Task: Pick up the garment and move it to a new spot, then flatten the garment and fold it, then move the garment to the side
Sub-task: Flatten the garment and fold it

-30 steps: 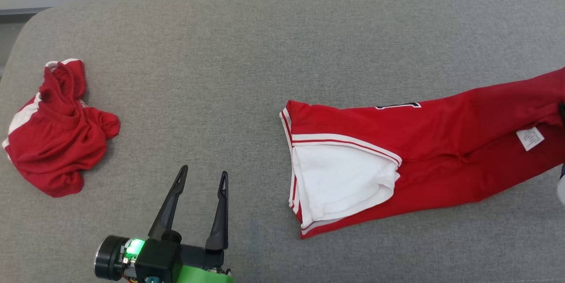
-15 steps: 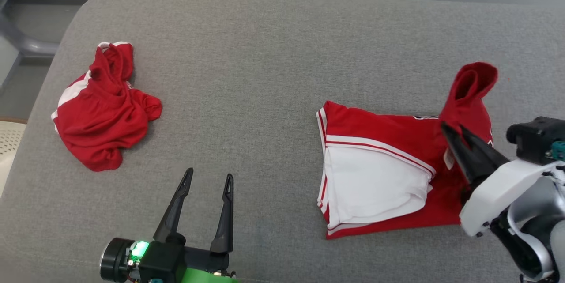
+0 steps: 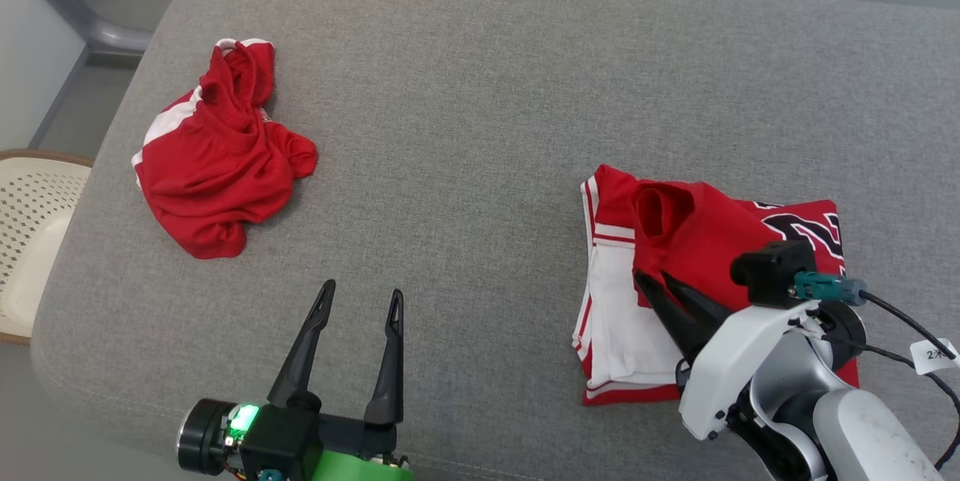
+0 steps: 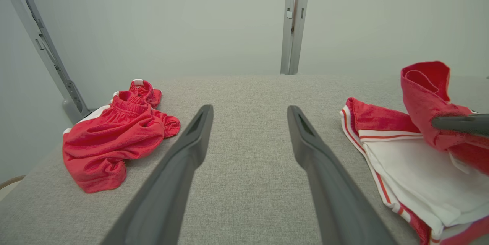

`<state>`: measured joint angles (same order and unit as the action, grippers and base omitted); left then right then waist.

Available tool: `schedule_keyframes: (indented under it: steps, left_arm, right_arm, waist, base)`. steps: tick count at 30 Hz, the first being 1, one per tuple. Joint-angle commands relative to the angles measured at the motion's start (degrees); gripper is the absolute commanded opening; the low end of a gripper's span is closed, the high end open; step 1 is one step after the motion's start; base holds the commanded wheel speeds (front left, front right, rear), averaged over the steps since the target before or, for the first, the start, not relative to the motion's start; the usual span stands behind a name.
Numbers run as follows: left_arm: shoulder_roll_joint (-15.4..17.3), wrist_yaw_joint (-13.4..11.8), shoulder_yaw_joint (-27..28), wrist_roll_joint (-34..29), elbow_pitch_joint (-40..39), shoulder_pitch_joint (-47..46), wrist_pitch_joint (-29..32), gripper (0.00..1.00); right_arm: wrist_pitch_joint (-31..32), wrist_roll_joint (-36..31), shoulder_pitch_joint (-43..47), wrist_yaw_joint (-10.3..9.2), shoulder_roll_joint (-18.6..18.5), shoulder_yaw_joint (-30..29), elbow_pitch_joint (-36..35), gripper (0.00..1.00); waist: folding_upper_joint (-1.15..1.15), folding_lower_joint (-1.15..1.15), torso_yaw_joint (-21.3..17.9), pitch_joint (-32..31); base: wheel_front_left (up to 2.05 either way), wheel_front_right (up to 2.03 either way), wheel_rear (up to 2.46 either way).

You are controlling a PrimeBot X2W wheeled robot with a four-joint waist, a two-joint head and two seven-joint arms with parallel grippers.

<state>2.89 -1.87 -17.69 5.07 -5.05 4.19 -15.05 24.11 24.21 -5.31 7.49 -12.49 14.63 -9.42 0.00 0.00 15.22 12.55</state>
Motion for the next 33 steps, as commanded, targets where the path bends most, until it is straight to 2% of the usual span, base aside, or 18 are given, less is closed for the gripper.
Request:
schedule_keyframes:
  steps: [1,2,6,11,17,21,28,31,33]
  left_arm:
    - [0.0,-0.3,0.1,0.5,-0.1,-0.9,-0.2,1.0]
    - [0.0,-0.4,0.2,0.5,-0.2,-0.9,-0.2,1.0]
    - [0.0,-0.6,0.7,0.5,-0.2,-0.7,-0.2,1.0]
    - [0.0,-0.3,1.4,0.2,-0.3,-0.5,-0.2,1.0]
    - [0.0,-0.2,2.8,-0.4,-0.5,0.3,-0.2,1.0]
    - [0.0,-0.6,4.0,0.4,-0.4,1.3,-0.2,1.0]
    - [0.0,-0.9,5.2,0.9,0.7,3.8,-0.2,1.0]
    - [0.0,-0.7,5.9,2.2,1.1,5.0,-0.2,1.0]
    - [0.0,-0.3,6.3,3.5,1.1,5.6,-0.2,1.0]
  right_arm:
    - [-0.7,0.5,-1.0,-0.01,0.4,0.5,0.7,0.6]
    - [-0.9,1.0,-1.2,-0.01,0.7,1.0,1.1,1.0]
    - [-1.7,2.5,-1.8,-0.01,1.0,1.5,0.5,1.0]
    - [-3.9,3.2,-1.5,-0.01,-0.9,-1.2,-2.7,1.0]
    - [-12.4,0.7,-0.1,0.01,-4.0,-5.8,-2.3,1.0]
    - [-21.4,-2.7,1.0,-0.04,-5.6,-6.6,2.7,1.0]
    - [-37.0,-7.2,2.4,-0.01,-4.0,-4.6,14.4,1.0]
    - [-39.1,-9.1,2.4,-0.02,-2.6,-5.3,17.3,1.0]
    - [-39.4,-9.9,2.4,-0.01,-0.9,-7.2,15.5,1.0]
  waist:
    - [0.0,0.0,0.1,0.3]
    - [0.0,0.0,0.0,0.4]
    - [0.0,0.0,-1.2,0.2]
    - [0.0,0.0,-3.8,-0.8]
    - [0.0,0.0,-8.0,-2.7]
    - [0.0,0.0,-10.5,-4.4]
    - [0.0,0.0,-13.3,-8.6]
    - [0.0,0.0,-14.0,-10.2]
    - [0.0,0.0,-14.2,-11.2]
  base:
    - [0.0,0.0,0.0]
    - [0.0,0.0,0.0]
    - [0.0,0.0,0.0]
    - [0.0,0.0,0.0]
    - [0.0,0.0,0.0]
    - [0.0,0.0,0.0]
    - [0.0,0.0,0.0]
    - [0.0,0.0,0.0]
    - [0.0,0.0,0.0]
